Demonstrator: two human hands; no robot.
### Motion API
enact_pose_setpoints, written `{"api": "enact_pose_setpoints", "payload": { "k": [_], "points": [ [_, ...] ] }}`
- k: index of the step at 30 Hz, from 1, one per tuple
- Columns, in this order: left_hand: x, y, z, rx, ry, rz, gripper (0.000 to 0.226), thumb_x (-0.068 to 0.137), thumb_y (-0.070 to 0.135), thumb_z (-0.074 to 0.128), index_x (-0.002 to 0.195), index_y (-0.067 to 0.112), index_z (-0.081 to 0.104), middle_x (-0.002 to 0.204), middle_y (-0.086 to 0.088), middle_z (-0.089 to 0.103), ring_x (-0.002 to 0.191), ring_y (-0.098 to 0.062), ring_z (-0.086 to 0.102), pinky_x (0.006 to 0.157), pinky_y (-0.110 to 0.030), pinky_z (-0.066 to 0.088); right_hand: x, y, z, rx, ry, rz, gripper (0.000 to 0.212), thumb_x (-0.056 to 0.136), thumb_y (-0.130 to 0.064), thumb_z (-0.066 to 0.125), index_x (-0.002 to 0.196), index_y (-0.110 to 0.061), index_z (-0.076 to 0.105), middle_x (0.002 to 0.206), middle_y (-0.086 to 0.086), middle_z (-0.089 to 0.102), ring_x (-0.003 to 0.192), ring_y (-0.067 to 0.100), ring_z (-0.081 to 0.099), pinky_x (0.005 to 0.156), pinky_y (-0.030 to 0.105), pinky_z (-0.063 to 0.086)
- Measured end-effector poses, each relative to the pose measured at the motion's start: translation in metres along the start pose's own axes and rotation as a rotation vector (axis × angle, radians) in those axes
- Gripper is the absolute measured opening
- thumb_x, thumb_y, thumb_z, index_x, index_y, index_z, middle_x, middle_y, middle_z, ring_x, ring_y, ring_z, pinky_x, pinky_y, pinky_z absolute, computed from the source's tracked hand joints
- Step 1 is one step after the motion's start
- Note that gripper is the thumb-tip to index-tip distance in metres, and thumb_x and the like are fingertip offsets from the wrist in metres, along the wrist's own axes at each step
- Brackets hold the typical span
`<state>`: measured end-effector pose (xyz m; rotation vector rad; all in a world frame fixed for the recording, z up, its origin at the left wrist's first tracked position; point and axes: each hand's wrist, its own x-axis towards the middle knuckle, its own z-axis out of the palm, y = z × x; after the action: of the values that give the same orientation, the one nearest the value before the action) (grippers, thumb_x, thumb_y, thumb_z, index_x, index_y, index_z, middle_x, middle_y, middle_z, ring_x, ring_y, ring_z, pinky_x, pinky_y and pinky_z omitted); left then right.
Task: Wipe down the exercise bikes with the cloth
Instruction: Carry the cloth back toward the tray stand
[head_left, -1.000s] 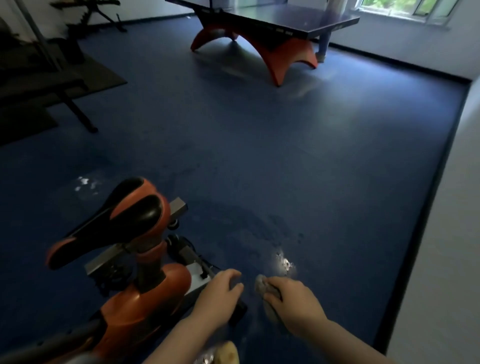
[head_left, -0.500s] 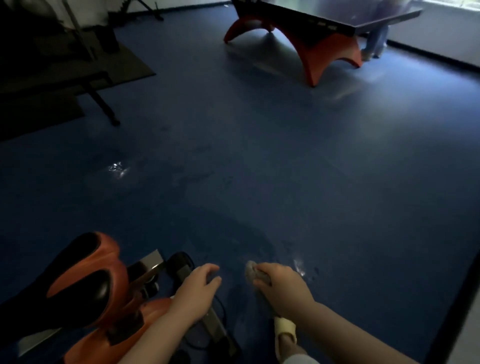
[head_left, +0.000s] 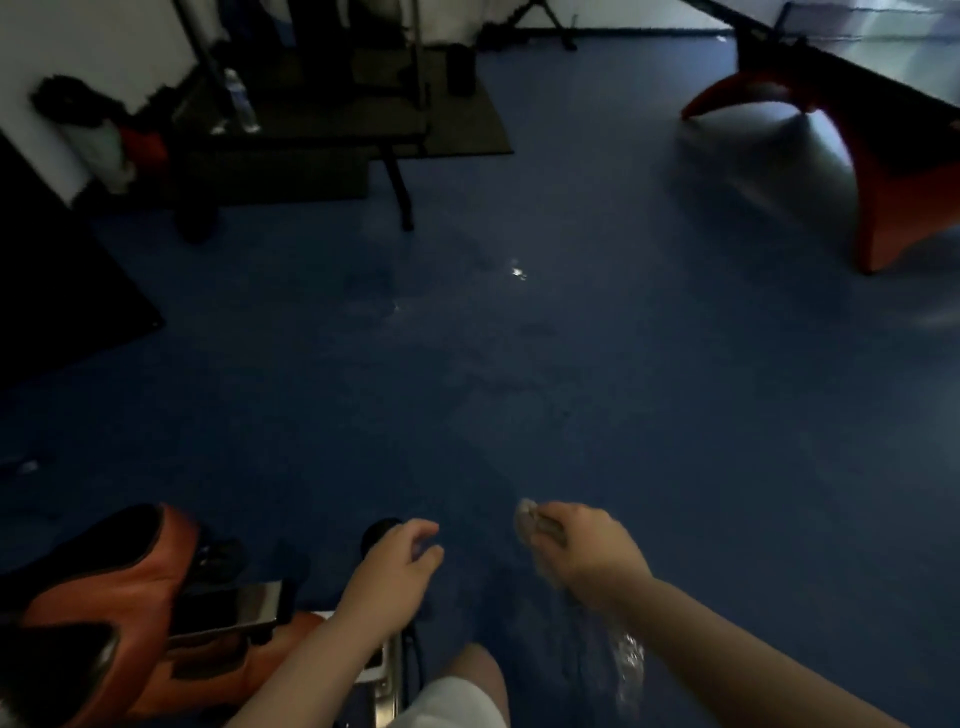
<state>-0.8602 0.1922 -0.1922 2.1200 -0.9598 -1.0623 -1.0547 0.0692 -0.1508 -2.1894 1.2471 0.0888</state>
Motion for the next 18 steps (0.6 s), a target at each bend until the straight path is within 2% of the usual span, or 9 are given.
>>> {"api": "enact_pose_setpoints", "payload": {
  "k": [3, 7, 10, 15, 18],
  "points": [
    [0.027, -0.003, -0.018, -0.033, 0.091, -0.078, 0.028, 0.095, 0.024, 0.055, 0.122, 0.022, 0.057, 0.123, 0.004, 0.058, 0.108, -0.009, 0.054, 0.093, -0.024, 0.042, 0.054, -0.022, -0.008, -0.022, -0.042, -0.116, 0.026, 0.091, -0.039, 0.049, 0.114, -0.033, 0.059, 0.106, -0.005, 0.066, 0.091, 0.019, 0.062, 0.073, 0.031, 0.051],
    [0.077, 0.003, -0.039, -0.081, 0.177, -0.111, 0.029, 0.095, 0.027, 0.054, 0.124, 0.024, 0.056, 0.123, 0.006, 0.058, 0.111, -0.01, 0.055, 0.096, -0.028, 0.044, 0.126, -0.057, -0.018, -0.056, -0.103, -0.262, 0.024, 0.091, -0.039, 0.049, 0.111, -0.034, 0.06, 0.103, -0.008, 0.066, 0.089, 0.016, 0.062, 0.072, 0.033, 0.052],
    [0.12, 0.011, -0.061, -0.123, 0.227, -0.135, 0.031, 0.095, 0.026, 0.054, 0.126, 0.022, 0.056, 0.127, 0.004, 0.058, 0.113, -0.011, 0.054, 0.1, -0.029, 0.043, 0.18, -0.081, -0.029, -0.085, -0.141, -0.307, 0.018, 0.09, -0.037, 0.05, 0.102, -0.031, 0.061, 0.098, -0.006, 0.066, 0.085, 0.016, 0.062, 0.073, 0.036, 0.054],
    [0.18, 0.021, -0.105, -0.166, 0.299, -0.157, 0.033, 0.096, 0.032, 0.051, 0.128, 0.026, 0.053, 0.129, 0.008, 0.054, 0.113, -0.007, 0.05, 0.096, -0.024, 0.04, 0.261, -0.121, -0.04, -0.103, -0.209, -0.36, 0.015, 0.089, -0.036, 0.05, 0.098, -0.033, 0.061, 0.089, -0.01, 0.067, 0.077, 0.011, 0.062, 0.068, 0.033, 0.054],
    [0.203, 0.029, -0.128, -0.199, 0.333, -0.191, 0.034, 0.096, 0.032, 0.05, 0.129, 0.025, 0.052, 0.129, 0.008, 0.052, 0.115, -0.008, 0.049, 0.097, -0.024, 0.038, 0.296, -0.147, -0.042, -0.112, -0.237, -0.418, 0.02, 0.09, -0.035, 0.051, 0.107, -0.032, 0.062, 0.099, -0.008, 0.067, 0.086, 0.014, 0.062, 0.074, 0.034, 0.053]
  ]
}}
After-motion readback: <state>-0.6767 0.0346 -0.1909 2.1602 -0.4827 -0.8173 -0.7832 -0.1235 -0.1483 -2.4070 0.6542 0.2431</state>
